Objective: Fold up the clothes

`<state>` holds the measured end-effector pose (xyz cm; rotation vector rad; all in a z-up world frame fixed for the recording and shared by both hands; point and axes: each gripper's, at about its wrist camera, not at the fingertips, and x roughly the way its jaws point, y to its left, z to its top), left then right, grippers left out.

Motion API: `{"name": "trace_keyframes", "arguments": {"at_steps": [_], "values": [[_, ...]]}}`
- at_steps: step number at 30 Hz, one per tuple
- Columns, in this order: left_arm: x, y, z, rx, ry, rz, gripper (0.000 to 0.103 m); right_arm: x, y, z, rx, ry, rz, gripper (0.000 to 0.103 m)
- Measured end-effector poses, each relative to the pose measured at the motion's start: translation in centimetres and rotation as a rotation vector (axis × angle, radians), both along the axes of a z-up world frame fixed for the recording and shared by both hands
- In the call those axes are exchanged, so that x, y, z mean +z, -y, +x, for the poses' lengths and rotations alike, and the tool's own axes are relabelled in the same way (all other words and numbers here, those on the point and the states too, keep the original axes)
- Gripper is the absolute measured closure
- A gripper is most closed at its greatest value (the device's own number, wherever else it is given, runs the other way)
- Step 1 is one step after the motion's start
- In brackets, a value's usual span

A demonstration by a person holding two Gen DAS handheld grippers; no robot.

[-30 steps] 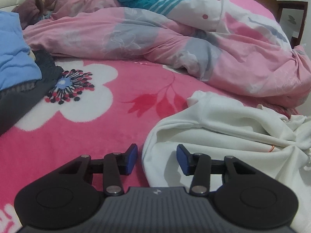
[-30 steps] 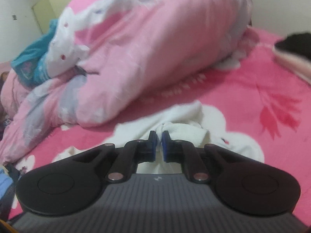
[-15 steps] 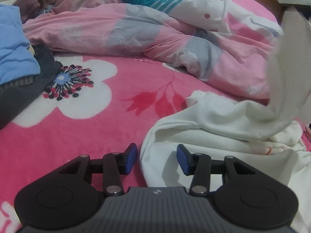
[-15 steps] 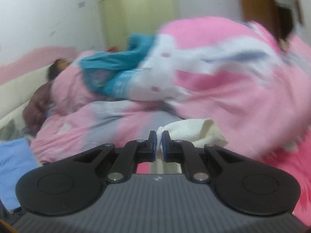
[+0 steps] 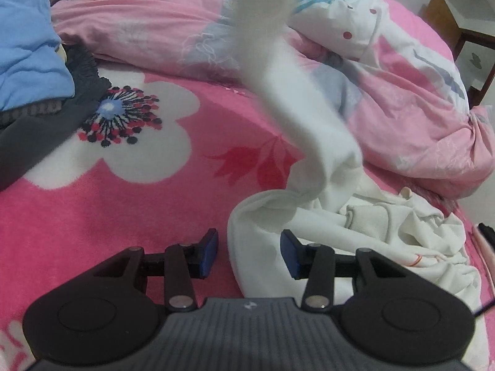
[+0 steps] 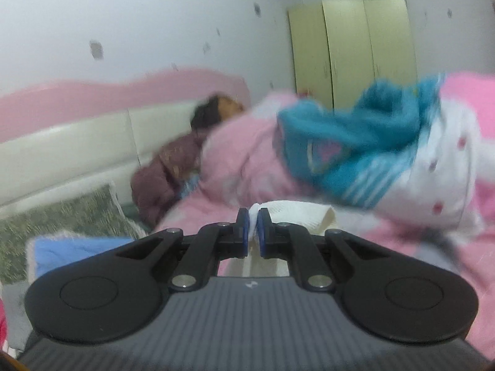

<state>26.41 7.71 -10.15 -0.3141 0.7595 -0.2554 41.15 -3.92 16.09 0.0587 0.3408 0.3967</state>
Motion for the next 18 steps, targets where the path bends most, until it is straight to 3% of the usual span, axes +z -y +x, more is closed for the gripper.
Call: {"name": "trace_keyframes", "arguments": {"at_steps": [3, 6, 9, 14, 17, 18], "values": [[0.0, 0.3, -0.1, -0.003, 0.005, 0.015, 0.058, -5.0, -1.2, 3.1, 0.010, -0.175, -0.066, 0.096], [-0.1, 0.5, -0.1, -0.006, 0.010, 0.032, 0.058, -9.6, -1.4, 4.4, -0.083, -0.337, -0.182, 0.093], [-0.1, 0.8, -0.2, -0.010, 0.017, 0.053, 0.058, -11.0, 1.9, 3.5, -0.148, -0.424, -0.140, 0.090], [-0.2, 1.5, -0.6, -0.021, 0.035, 0.097, 0.055, -8.3, 10.8, -2.7, -0.246, -0.396, -0.007, 0.077], [-0.3, 2.0, -0.8, -0.020, 0.049, 0.130, 0.054, -8.1, 15.9, -7.1, -0.291, -0.365, -0.041, 0.068], [-0.3, 2.2, -0.9, -0.019, 0.052, 0.141, 0.054, -8.8, 16.9, -8.2, -0.288, -0.373, -0.073, 0.059]]}}
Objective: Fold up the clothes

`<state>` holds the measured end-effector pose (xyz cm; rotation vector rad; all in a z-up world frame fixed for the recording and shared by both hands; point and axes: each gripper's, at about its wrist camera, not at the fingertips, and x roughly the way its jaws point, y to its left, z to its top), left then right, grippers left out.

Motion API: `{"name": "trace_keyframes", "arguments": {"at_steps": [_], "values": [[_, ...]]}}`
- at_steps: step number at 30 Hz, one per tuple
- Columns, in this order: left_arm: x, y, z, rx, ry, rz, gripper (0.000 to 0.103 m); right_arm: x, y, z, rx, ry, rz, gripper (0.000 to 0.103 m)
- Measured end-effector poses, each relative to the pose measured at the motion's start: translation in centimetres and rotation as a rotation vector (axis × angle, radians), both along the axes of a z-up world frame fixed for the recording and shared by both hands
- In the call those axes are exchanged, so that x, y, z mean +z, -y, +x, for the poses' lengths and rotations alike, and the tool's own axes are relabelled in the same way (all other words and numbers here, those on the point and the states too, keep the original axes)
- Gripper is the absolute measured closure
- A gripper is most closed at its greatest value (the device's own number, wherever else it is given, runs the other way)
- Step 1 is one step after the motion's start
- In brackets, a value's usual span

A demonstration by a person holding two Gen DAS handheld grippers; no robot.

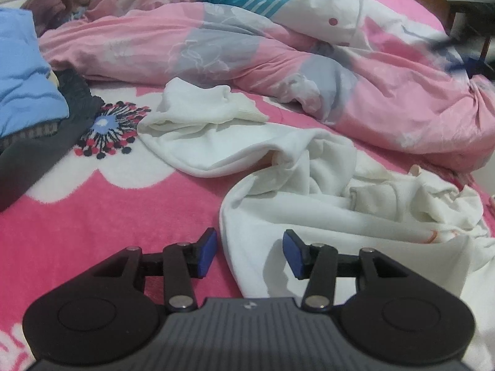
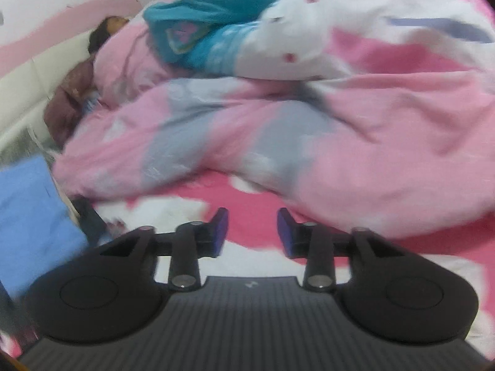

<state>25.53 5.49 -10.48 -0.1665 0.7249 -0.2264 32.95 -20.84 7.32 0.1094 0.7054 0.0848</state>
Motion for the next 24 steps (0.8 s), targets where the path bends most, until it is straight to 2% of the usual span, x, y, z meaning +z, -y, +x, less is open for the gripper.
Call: {"name": "trace_keyframes", "arguments": {"at_steps": [3, 8, 11, 13, 14, 15, 16, 17, 18, 19, 20, 24], "values": [[-0.1, 0.5, -0.2, 0.000, 0.009, 0.028, 0.053, -3.1, 2.3, -2.7, 0.032, -0.064, -0.098, 0.056], [-0.3, 0.3, 0.0, 0.001, 0.000, 0.012, 0.051, -9.8, 3.0, -4.0, 0.128, -0.169, -0.210, 0.052], [-0.4, 0.5, -0.1, -0.004, 0.006, 0.019, 0.049, -12.6, 1.9, -3.8, 0.204, -0.160, -0.246, 0.045], [-0.4, 0.9, -0.2, -0.010, 0.018, 0.047, 0.048, -14.1, 1.4, -3.2, 0.225, -0.144, -0.278, 0.034], [-0.5, 1.2, -0.3, -0.012, 0.024, 0.061, 0.048, -14.8, 1.2, -2.7, 0.230, -0.146, -0.300, 0.034], [-0.5, 1.4, -0.4, -0.015, 0.030, 0.074, 0.047, -15.6, 1.0, -2.3, 0.235, -0.147, -0.323, 0.036], [-0.5, 1.6, -0.4, -0.018, 0.036, 0.087, 0.047, -16.2, 1.1, -1.8, 0.219, -0.156, -0.344, 0.050], [-0.5, 1.6, -0.5, -0.018, 0.038, 0.091, 0.047, -16.5, 1.5, -1.2, 0.193, -0.162, -0.332, 0.067], [-0.5, 1.5, -0.4, -0.018, 0.037, 0.086, 0.047, -16.3, 2.7, -1.1, 0.154, -0.166, -0.269, 0.097], [-0.5, 1.5, -0.4, -0.018, 0.035, 0.080, 0.047, -15.8, 3.6, -1.0, 0.112, -0.152, -0.209, 0.098], [-0.5, 1.4, -0.4, -0.017, 0.035, 0.074, 0.047, -14.9, 4.5, -1.4, 0.072, -0.099, -0.172, 0.099], [-0.5, 1.4, -0.4, -0.017, 0.037, 0.078, 0.047, -9.8, 7.7, -4.5, -0.042, 0.100, -0.159, 0.099]]}}
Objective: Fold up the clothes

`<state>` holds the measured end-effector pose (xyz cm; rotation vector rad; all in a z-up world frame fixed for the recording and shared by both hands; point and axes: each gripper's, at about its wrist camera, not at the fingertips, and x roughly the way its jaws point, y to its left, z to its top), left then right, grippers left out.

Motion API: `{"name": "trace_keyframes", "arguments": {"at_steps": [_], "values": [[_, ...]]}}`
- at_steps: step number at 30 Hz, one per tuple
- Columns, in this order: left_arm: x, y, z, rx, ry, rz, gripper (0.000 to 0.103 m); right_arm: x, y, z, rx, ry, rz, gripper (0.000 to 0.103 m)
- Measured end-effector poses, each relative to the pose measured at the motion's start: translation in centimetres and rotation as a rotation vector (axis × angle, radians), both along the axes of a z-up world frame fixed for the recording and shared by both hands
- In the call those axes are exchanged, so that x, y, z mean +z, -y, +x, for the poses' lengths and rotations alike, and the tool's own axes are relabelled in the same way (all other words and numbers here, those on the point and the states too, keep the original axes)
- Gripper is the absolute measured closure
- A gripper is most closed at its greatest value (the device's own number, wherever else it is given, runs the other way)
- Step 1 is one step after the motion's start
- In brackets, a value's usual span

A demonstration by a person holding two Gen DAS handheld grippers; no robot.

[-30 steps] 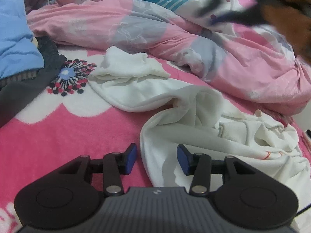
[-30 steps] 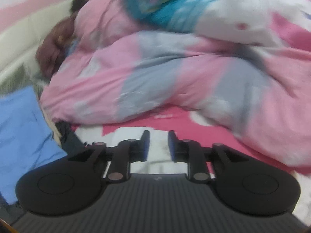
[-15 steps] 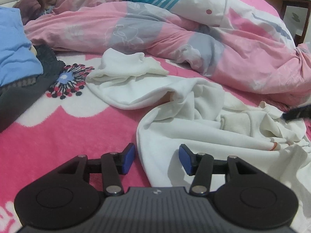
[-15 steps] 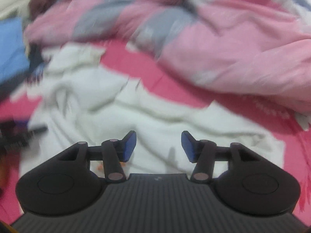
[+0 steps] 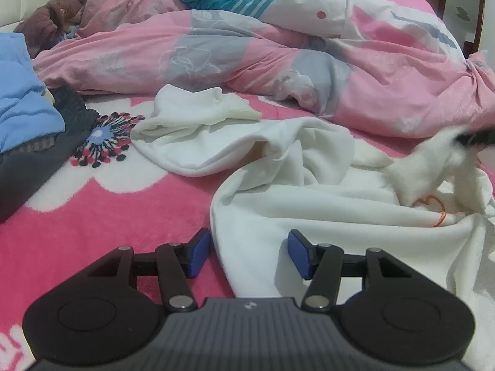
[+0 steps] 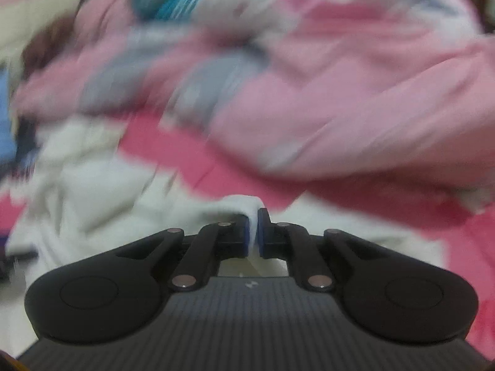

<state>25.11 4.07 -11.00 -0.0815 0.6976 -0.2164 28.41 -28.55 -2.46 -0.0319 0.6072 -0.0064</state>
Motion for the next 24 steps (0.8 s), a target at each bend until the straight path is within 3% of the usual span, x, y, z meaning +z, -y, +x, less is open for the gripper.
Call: {"name": "trace_keyframes", "arguments": {"at_steps": [4, 8, 15, 18, 22, 24], "values": [[0.0, 0.0, 0.0, -0.001, 0.001, 0.005, 0.047, 5.2, 6.9, -2.6, -0.194, 0.157, 0.037, 0.099], [0.0, 0.0, -0.1, -0.001, 0.002, 0.008, 0.047, 8.4, 15.3, -4.1, -0.436, 0.258, 0.115, 0.099], [0.0, 0.1, 0.0, -0.003, 0.003, 0.017, 0.045, 8.1, 23.7, -2.4, -0.698, 0.362, 0.156, 0.099], [-0.1, 0.2, 0.0, -0.003, 0.003, 0.021, 0.045, 4.9, 24.5, 0.5, -0.683, 0.268, 0.147, 0.095], [-0.1, 0.3, 0.0, -0.005, 0.004, 0.023, 0.044, -1.0, 24.1, 3.9, -0.624, -0.016, 0.206, 0.089], [-0.1, 0.3, 0.0, -0.010, 0.004, 0.019, 0.042, -2.6, 23.6, 3.9, -0.605, -0.079, 0.221, 0.082]]}}
